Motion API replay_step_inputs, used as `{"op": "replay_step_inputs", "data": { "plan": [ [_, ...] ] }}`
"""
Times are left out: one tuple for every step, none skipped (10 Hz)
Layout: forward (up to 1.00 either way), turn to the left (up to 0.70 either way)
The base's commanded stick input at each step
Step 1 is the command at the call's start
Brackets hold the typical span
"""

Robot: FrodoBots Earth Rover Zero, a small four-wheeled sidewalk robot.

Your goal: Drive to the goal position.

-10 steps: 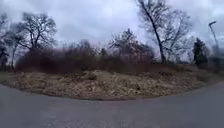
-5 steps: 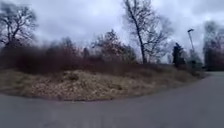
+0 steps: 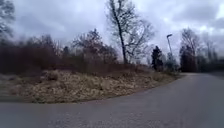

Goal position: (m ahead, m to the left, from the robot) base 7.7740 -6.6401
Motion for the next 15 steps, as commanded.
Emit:
{"op": "replay_step_inputs", "data": {
  "plan": [
    [0.00, -0.50],
    [0.00, -0.50],
    [0.00, -0.50],
    [0.00, -0.50],
    [0.00, -0.50],
    [0.00, -0.50],
    [0.00, -0.50],
    [0.00, -0.50],
    [0.00, -0.50],
    [0.00, -0.50],
    [0.00, -0.50],
    [0.00, -0.50],
    [0.00, -0.50],
    [0.00, -0.50],
    [0.00, -0.50]
  ]
}}
